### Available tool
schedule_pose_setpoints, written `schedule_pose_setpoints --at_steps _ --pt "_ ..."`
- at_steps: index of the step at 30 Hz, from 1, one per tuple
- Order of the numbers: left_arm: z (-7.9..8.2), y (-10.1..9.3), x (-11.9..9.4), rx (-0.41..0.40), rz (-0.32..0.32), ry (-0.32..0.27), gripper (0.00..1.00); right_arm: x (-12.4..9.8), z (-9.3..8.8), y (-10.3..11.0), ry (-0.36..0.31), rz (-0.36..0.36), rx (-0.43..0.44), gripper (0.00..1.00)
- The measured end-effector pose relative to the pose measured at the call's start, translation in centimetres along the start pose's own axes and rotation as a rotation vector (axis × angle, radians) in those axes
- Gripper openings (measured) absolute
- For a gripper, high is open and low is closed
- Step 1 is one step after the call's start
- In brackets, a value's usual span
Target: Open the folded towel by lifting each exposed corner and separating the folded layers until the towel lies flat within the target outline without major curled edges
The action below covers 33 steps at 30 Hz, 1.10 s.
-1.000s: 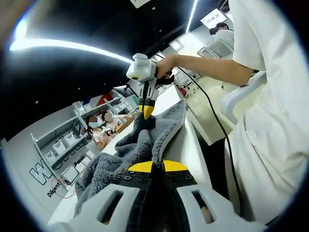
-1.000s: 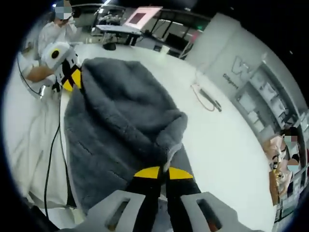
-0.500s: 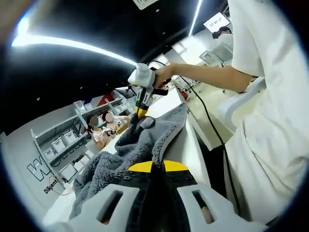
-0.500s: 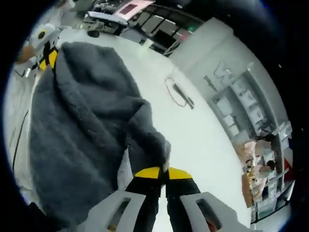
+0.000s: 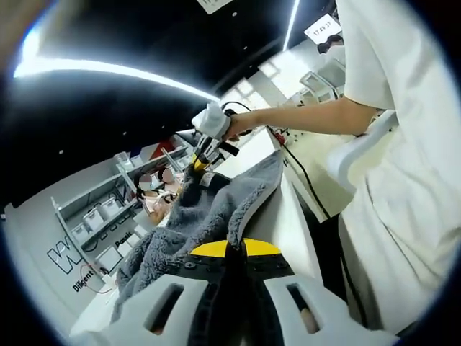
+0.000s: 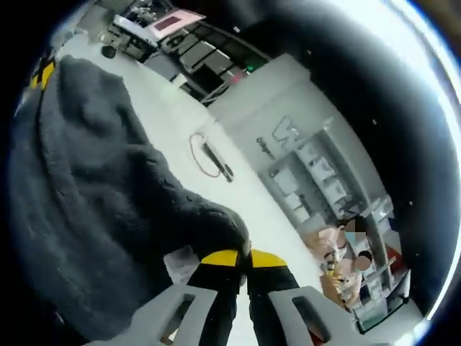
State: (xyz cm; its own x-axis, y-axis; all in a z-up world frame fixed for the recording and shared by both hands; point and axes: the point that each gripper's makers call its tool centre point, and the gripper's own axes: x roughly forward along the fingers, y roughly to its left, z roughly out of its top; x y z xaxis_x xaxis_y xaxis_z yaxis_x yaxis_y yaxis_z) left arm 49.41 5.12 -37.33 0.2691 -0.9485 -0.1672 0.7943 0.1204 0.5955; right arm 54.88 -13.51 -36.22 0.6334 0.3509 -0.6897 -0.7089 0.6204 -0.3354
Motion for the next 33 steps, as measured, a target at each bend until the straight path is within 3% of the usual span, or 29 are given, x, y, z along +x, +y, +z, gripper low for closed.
schedule_pose_setpoints --at_steps 3,9,10,11,12,13,15,16,18,22,24,26,27,28,31,33 --pt "0.1 0.0 0.0 -0.003 -0.001 -0.006 0.05 0.3 0.1 -0.1 0.009 -0.015 -0.017 0.0" --pt "0.2 -0.1 0.0 0.022 0.006 -0.009 0.06 0.4 1.0 -0.5 -0.033 -0.02 -0.025 0.03" --pt "0.2 -0.1 -0.1 0.029 0.006 -0.009 0.06 0.4 0.7 -0.7 -0.032 -0.021 -0.03 0.1" --pt "0.2 -0.2 -0.1 0.037 0.01 -0.007 0.05 0.2 -0.4 -1.9 0.022 -0.071 -0.056 0.22" --pt "0.2 -0.2 -0.1 0.045 0.011 -0.007 0.05 0.1 0.1 -2.7 -0.02 -0.089 -0.064 0.4" --pt "0.2 -0.2 -0.2 0.051 0.012 -0.01 0.05 0.0 0.6 -3.3 -0.059 -0.099 -0.093 0.52" --pt "0.2 -0.2 -0.3 0.022 0.007 -0.017 0.05 0.1 0.2 -4.1 -0.062 -0.121 -0.139 0.66" --pt "0.2 -0.2 -0.3 0.012 0.007 -0.018 0.06 0.0 -0.9 -5.4 0.003 -0.172 -0.109 0.66" --pt "0.2 -0.3 -0.3 0.019 0.01 -0.019 0.06 -0.2 -1.8 -6.9 0.059 -0.231 -0.113 0.69" --pt "0.2 -0.2 -0.4 0.016 0.015 -0.03 0.06 -0.1 -2.0 -8.8 0.044 -0.286 -0.13 0.73" --pt "0.1 0.1 -0.3 -0.006 0.018 -0.029 0.06 -0.6 -0.7 -11.4 -0.014 -0.402 -0.204 0.75" --pt "-0.1 0.3 -0.4 -0.005 0.037 -0.018 0.06 -1.0 -0.1 -12.8 -0.06 -0.462 -0.181 0.75" --pt "-0.2 0.2 -0.5 0.038 0.05 -0.017 0.06 -1.5 0.2 -14.0 -0.076 -0.513 -0.186 0.72" --pt "-0.1 0.2 -0.5 0.051 0.054 -0.018 0.06 -1.3 0.0 -14.1 -0.084 -0.511 -0.183 0.69" --pt "-0.1 0.3 -0.5 0.024 0.05 -0.021 0.06 -1.3 0.7 -15.7 -0.138 -0.589 -0.218 0.62" --pt "-0.2 0.3 -0.5 0.036 0.053 -0.021 0.06 -1.1 0.2 -17.0 -0.145 -0.627 -0.211 0.67"
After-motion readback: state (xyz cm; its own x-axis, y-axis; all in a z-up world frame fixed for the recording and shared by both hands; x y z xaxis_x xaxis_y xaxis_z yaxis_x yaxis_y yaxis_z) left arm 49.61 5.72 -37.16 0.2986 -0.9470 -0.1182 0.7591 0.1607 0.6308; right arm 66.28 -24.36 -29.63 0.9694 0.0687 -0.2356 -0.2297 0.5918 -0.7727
